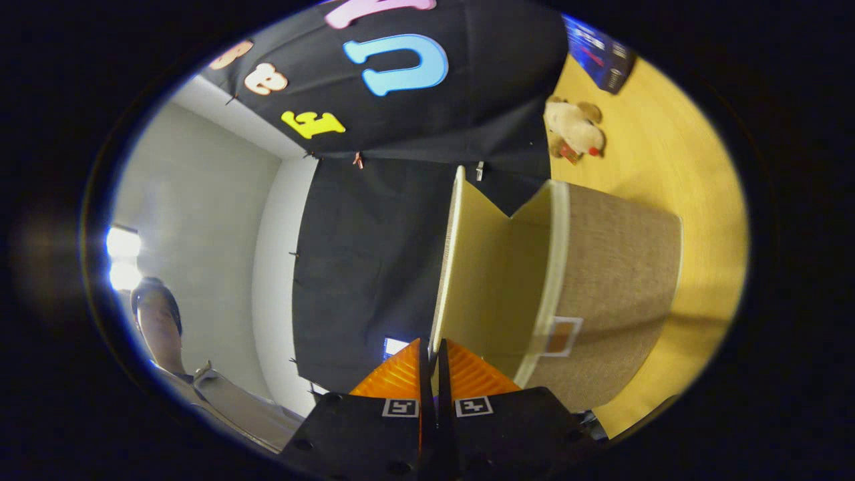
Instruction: Open the storage box then place both shoes into the box .Put the left shoe in first, then the right shoe, with the right side of both shoes facing outward in a uniform manner.
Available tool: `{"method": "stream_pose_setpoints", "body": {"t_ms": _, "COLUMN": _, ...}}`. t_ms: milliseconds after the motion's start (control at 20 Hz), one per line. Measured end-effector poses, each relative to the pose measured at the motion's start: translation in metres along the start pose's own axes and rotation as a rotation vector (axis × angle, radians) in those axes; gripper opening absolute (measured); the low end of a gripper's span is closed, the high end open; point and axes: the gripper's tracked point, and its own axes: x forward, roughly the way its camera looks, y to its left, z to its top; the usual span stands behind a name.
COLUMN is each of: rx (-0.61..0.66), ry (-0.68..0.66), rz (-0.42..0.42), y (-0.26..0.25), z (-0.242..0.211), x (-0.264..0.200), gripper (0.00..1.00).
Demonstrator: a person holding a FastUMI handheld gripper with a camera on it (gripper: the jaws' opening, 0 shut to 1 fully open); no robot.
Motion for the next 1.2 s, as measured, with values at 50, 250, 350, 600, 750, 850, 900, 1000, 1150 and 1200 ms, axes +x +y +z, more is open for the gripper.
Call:
{"method": "stream_pose_setpoints", "body": {"t_ms": 50, "rx": -0.043, "ry": 0.004, "rz": -0.028, "y": 0.009, "z": 0.002, "x": 0.009, "gripper": 0.05}}
{"method": "stream_pose_setpoints", "body": {"t_ms": 250, "rx": -0.185, "ry": 0.035, "rz": -0.182, "y": 0.034, "z": 0.011, "x": 0.056, "gripper": 0.09}}
{"method": "stream_pose_setpoints", "body": {"t_ms": 350, "rx": -0.206, "ry": 0.029, "rz": -0.240, "y": 0.046, "z": 0.014, "x": 0.083, "gripper": 0.09}}
{"method": "stream_pose_setpoints", "body": {"t_ms": 600, "rx": -0.250, "ry": 0.045, "rz": -0.309, "y": 0.059, "z": 0.007, "x": 0.148, "gripper": 0.09}}
{"method": "stream_pose_setpoints", "body": {"t_ms": 750, "rx": -0.277, "ry": 0.042, "rz": -0.334, "y": 0.057, "z": 0.002, "x": 0.183, "gripper": 0.13}}
{"method": "stream_pose_setpoints", "body": {"t_ms": 850, "rx": -0.304, "ry": 0.044, "rz": -0.349, "y": 0.052, "z": 0.000, "x": 0.202, "gripper": 0.16}}
{"method": "stream_pose_setpoints", "body": {"t_ms": 900, "rx": -0.316, "ry": 0.047, "rz": -0.374, "y": 0.045, "z": 0.001, "x": 0.210, "gripper": 0.16}}
{"method": "stream_pose_setpoints", "body": {"t_ms": 1000, "rx": -0.330, "ry": 0.063, "rz": -0.405, "y": 0.032, "z": -0.002, "x": 0.218, "gripper": 0.26}}
{"method": "stream_pose_setpoints", "body": {"t_ms": 1150, "rx": -0.362, "ry": 0.081, "rz": -0.459, "y": 0.014, "z": -0.006, "x": 0.218, "gripper": 0.35}}
{"method": "stream_pose_setpoints", "body": {"t_ms": 1200, "rx": -0.370, "ry": 0.082, "rz": -0.468, "y": 0.011, "z": -0.004, "x": 0.218, "gripper": 0.49}}
